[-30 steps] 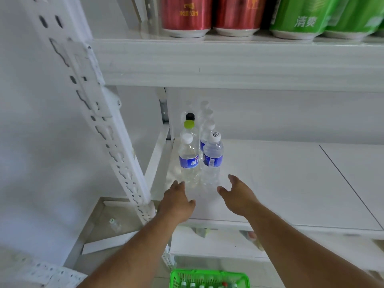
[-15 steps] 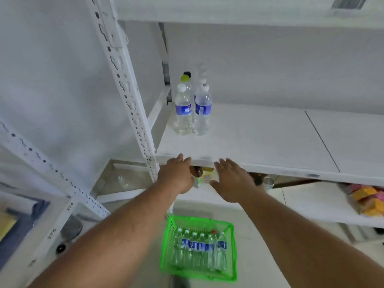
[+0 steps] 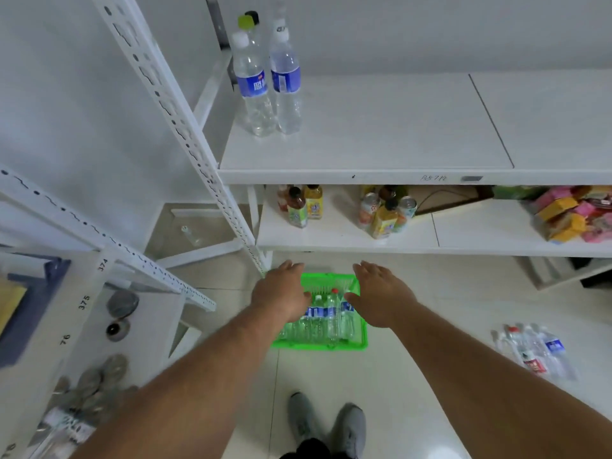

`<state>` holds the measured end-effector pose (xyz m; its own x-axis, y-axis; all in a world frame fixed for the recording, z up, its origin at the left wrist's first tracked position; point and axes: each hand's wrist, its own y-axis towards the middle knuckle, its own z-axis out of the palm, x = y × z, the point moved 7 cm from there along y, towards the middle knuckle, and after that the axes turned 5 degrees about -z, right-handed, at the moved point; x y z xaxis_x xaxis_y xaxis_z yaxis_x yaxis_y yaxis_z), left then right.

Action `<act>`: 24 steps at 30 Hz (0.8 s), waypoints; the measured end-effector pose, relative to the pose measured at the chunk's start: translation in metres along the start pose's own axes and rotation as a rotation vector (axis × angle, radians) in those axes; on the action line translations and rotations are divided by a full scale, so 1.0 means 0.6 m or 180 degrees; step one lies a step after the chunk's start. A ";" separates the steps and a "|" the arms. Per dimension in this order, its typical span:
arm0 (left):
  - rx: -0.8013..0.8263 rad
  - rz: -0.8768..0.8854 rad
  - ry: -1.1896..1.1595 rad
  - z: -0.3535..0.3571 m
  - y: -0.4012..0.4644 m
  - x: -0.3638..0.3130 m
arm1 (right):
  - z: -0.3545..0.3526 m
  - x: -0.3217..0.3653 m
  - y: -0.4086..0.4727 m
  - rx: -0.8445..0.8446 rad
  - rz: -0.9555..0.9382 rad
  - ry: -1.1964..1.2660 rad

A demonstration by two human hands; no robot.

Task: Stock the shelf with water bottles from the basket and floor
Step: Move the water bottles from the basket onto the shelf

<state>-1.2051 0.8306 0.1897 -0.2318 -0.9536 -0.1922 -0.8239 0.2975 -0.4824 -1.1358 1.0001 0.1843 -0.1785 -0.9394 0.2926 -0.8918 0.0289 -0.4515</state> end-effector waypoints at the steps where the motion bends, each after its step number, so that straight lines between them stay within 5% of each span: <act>1: 0.0058 0.0010 0.0003 0.018 0.001 0.004 | 0.016 -0.006 -0.003 0.0045 0.0050 0.0011; 24: 0.0924 -0.0095 -0.0149 0.224 0.143 0.032 | 0.190 -0.089 0.109 0.0864 0.0436 0.0227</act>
<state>-1.2104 0.8440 0.0297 -0.1800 -0.9609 -0.2102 -0.6459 0.2766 -0.7115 -1.1371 1.0133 0.0429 -0.3268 -0.9064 0.2675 -0.7154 0.0523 -0.6967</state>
